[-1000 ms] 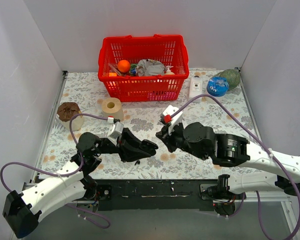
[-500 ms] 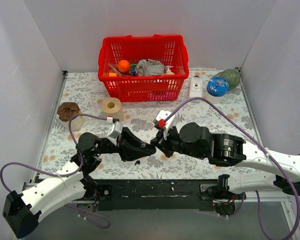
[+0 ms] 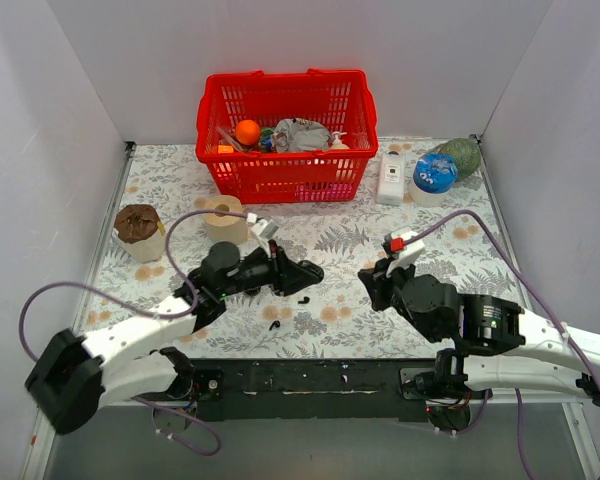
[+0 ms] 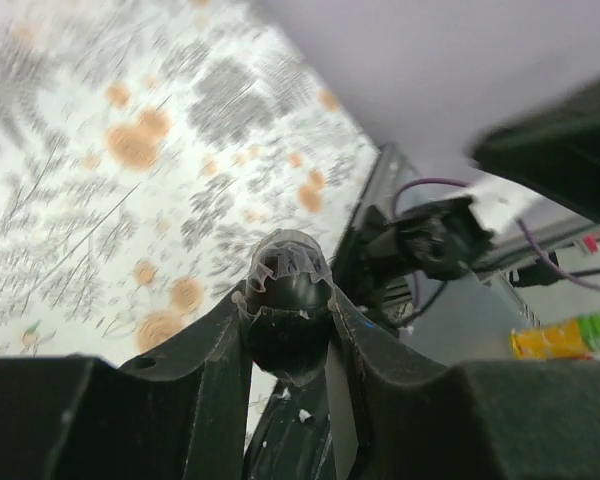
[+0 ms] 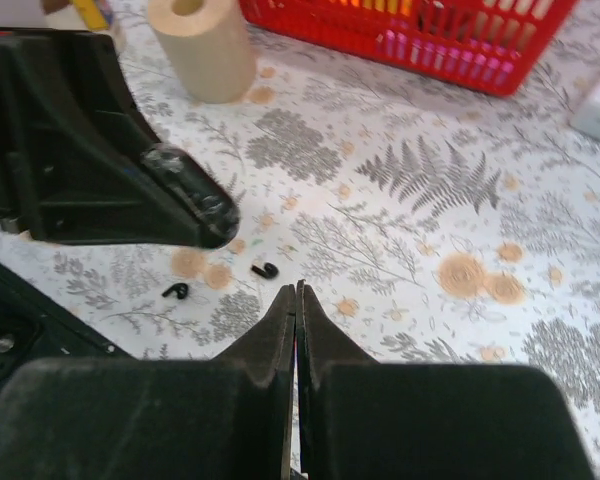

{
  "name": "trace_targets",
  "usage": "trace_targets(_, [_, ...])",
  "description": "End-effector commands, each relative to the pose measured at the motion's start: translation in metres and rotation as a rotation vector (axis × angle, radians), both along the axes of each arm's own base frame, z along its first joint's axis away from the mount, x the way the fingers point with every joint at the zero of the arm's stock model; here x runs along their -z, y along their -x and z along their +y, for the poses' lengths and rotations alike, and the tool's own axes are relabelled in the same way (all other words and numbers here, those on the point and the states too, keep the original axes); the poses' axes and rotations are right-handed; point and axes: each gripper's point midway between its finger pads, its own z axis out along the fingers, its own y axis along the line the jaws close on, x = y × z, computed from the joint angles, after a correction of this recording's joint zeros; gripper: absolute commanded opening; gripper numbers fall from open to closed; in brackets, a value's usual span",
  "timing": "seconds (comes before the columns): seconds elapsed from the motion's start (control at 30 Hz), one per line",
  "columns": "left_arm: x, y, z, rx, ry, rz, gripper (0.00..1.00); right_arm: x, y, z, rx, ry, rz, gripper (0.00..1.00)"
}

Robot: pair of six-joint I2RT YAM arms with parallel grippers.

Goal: Insert the wireless bluetooth earbuds into the charging case
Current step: Place the charging case at the center of the board.

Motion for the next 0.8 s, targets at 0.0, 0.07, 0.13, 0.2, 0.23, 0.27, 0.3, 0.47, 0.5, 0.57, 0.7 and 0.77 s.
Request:
trace_targets(0.0, [0.065, -0.046, -0.022, -0.154, -0.138, 0.331, 0.0, 0.032, -0.008, -0.027, 0.172, -0.055, 0.071, 0.01])
trace_targets(0.07, [0.087, -0.065, -0.036, -0.191, -0.186, 0.392, 0.0, 0.051, -0.003, -0.03, 0.172, -0.025, 0.118, 0.01])
trace_targets(0.13, [0.101, -0.086, -0.038, -0.27, -0.217, 0.404, 0.0, 0.058, 0.001, -0.03, 0.162, -0.017, 0.136, 0.01])
trace_targets(0.2, [0.119, -0.103, -0.045, -0.312, -0.251, 0.43, 0.0, 0.066, 0.004, -0.027, 0.137, -0.014, 0.156, 0.01])
trace_targets(0.23, [0.127, -0.112, -0.044, -0.349, -0.273, 0.44, 0.0, 0.066, 0.005, -0.025, 0.126, -0.021, 0.158, 0.01])
trace_targets(0.27, [0.132, -0.117, -0.047, -0.359, -0.281, 0.454, 0.0, 0.067, 0.007, -0.021, 0.11, -0.03, 0.163, 0.01])
trace_targets(0.3, [0.144, -0.124, -0.053, -0.361, -0.299, 0.47, 0.0, 0.072, 0.008, -0.02, 0.104, -0.023, 0.167, 0.01])
trace_targets(0.47, [0.18, -0.147, -0.06, -0.437, -0.376, 0.527, 0.04, 0.078, 0.008, -0.018, 0.1, -0.017, 0.168, 0.01])
trace_targets(0.5, [0.18, -0.151, -0.062, -0.443, -0.379, 0.524, 0.07, 0.08, 0.008, -0.018, 0.1, -0.019, 0.172, 0.01])
trace_targets(0.57, [0.194, -0.156, -0.06, -0.459, -0.405, 0.538, 0.13, 0.081, 0.009, -0.019, 0.1, -0.02, 0.174, 0.01])
trace_targets(0.7, [0.197, -0.166, -0.058, -0.469, -0.435, 0.537, 0.34, 0.082, 0.011, -0.022, 0.096, -0.029, 0.181, 0.01])
trace_targets(0.77, [0.193, -0.168, -0.052, -0.472, -0.453, 0.529, 0.45, 0.082, 0.012, -0.024, 0.097, -0.032, 0.187, 0.03])
